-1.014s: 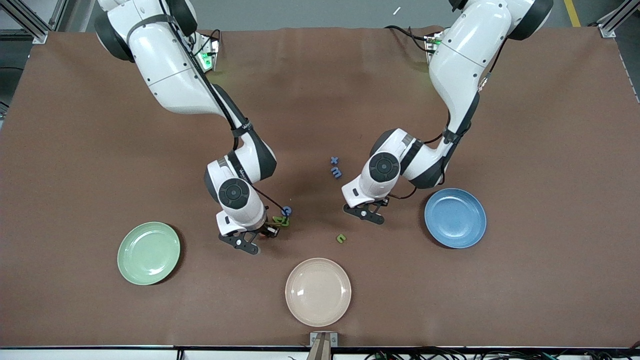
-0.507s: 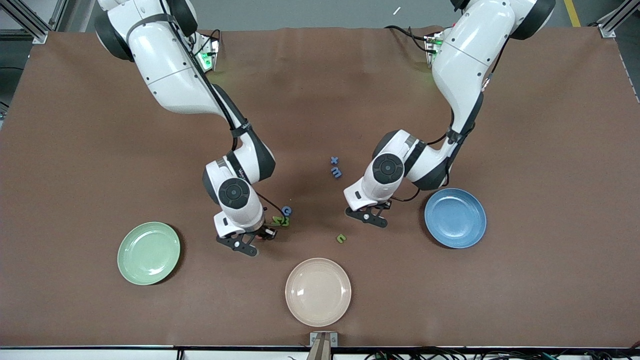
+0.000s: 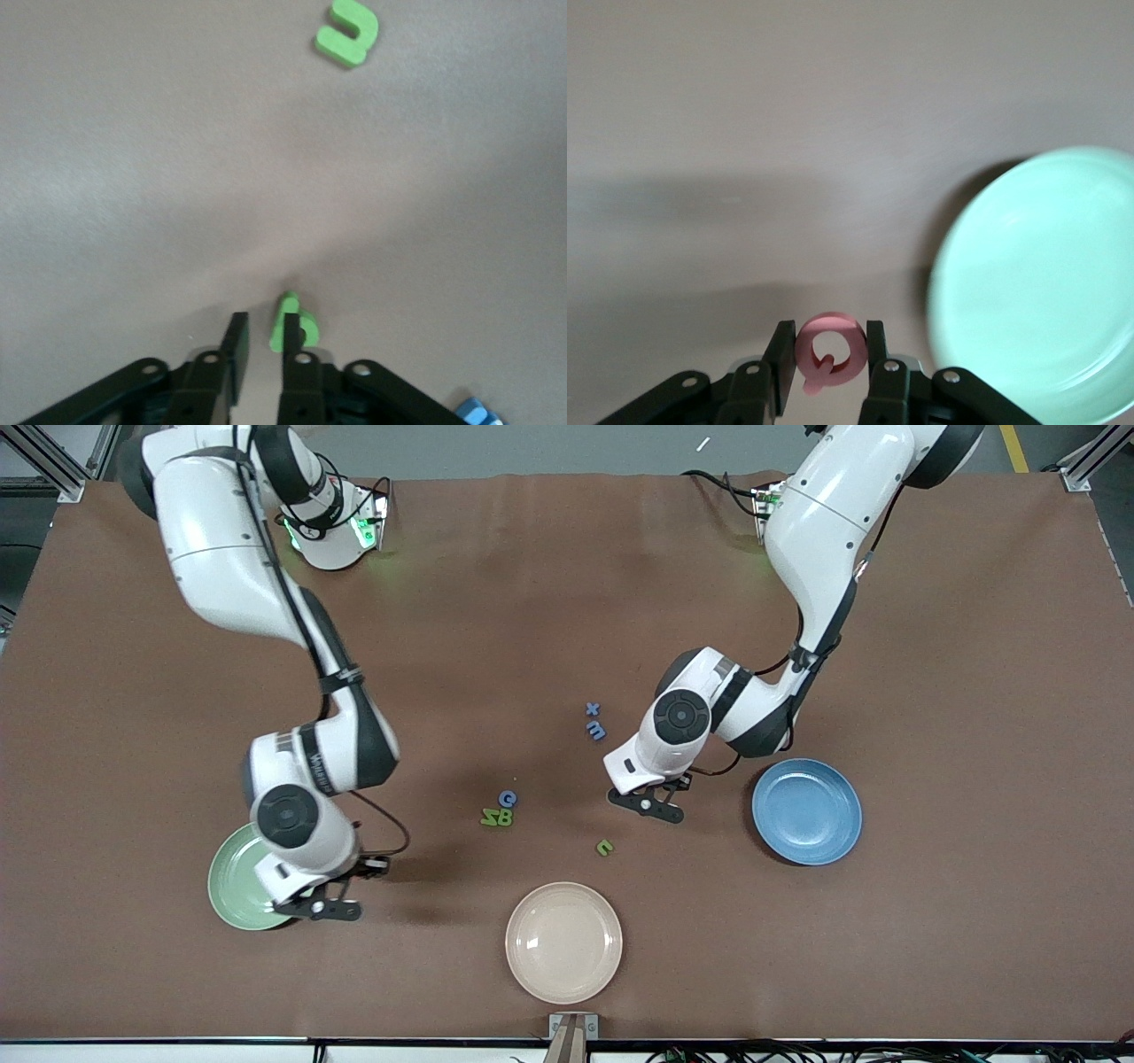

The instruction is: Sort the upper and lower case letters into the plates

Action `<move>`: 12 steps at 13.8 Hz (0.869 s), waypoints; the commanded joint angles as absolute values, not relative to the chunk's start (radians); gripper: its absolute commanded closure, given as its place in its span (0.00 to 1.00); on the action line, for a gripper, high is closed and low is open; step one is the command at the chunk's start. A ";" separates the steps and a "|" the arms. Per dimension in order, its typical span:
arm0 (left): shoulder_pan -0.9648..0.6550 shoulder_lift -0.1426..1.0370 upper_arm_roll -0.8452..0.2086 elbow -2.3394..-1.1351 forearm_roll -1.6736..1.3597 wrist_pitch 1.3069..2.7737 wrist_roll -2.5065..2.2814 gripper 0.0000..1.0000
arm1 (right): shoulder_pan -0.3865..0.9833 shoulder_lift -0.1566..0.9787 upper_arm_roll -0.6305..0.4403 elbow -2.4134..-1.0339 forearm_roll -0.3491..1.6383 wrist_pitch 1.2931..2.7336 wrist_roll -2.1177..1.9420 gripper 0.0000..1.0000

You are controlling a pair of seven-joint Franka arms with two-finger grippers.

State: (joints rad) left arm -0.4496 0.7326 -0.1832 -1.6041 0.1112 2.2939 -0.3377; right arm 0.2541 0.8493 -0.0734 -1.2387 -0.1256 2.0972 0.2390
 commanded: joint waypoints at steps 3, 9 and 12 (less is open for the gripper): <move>-0.474 0.747 -0.181 -1.614 0.115 2.286 -0.353 0.55 | 0.121 0.851 -0.054 -1.255 -0.133 2.108 -0.046 0.92; -0.468 0.779 -0.181 -1.612 0.115 2.293 -0.356 0.71 | 0.104 0.861 -0.055 -1.293 -0.138 2.177 -0.054 0.11; -0.450 0.756 -0.178 -1.605 0.115 2.293 -0.359 0.99 | 0.126 0.856 -0.052 -1.293 -0.130 2.166 -0.034 0.10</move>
State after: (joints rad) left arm -0.4652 0.7660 -0.1787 -1.6100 0.1112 2.2922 -0.3501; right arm 0.1148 0.8754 -0.0630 -1.2736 -0.1255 2.1659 -0.0480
